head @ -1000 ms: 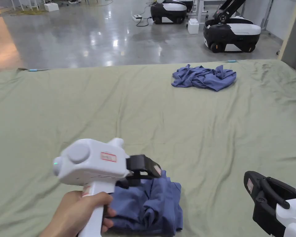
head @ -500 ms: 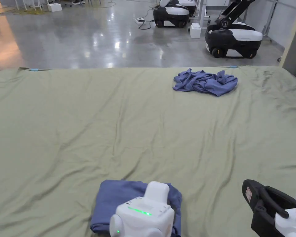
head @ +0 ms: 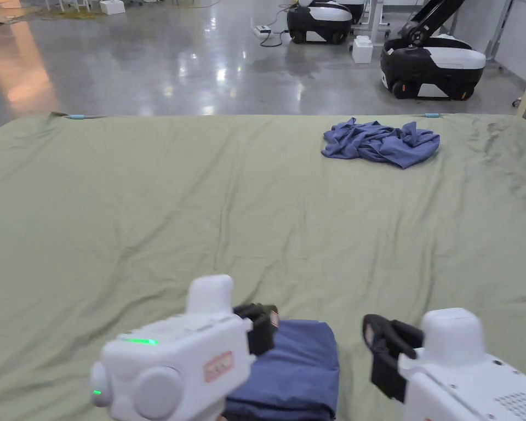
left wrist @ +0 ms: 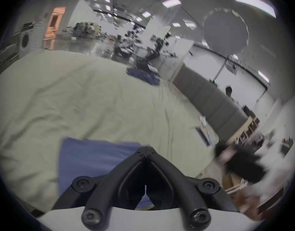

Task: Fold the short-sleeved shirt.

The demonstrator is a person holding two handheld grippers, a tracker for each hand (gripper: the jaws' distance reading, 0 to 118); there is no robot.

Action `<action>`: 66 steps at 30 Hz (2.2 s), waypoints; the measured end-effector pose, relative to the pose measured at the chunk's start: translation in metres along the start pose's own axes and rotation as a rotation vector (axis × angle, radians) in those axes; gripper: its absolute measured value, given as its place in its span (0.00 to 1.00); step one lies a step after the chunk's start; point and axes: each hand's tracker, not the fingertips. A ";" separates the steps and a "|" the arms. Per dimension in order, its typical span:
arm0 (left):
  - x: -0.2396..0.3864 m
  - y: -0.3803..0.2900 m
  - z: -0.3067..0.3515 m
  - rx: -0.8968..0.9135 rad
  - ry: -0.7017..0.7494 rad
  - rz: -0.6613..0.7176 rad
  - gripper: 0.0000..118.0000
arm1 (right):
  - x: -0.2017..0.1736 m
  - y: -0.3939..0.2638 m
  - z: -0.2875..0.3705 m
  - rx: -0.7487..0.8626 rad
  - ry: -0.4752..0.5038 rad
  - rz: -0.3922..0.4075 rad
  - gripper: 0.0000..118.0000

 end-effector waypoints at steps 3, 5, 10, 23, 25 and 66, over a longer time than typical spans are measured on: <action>-0.044 0.030 0.027 0.002 0.001 0.135 0.02 | -0.020 -0.038 -0.062 -0.120 0.060 0.021 0.02; -0.070 0.039 0.030 -0.017 0.021 0.170 0.36 | -0.019 -0.072 -0.102 -0.182 0.023 0.044 0.02; -0.121 0.031 -0.003 -0.208 0.016 0.307 0.74 | 0.000 -0.099 -0.121 -0.177 0.012 0.016 0.02; -0.135 0.003 -0.073 -0.529 -0.063 0.369 0.26 | -0.001 -0.098 -0.119 -0.195 0.018 0.073 0.02; -0.142 0.005 -0.074 -0.512 -0.076 0.319 0.16 | 0.000 -0.094 -0.117 -0.195 0.040 0.054 0.02; -0.341 0.236 0.266 -0.073 0.736 -0.155 0.67 | -0.120 0.008 -0.068 -0.066 0.258 0.050 0.02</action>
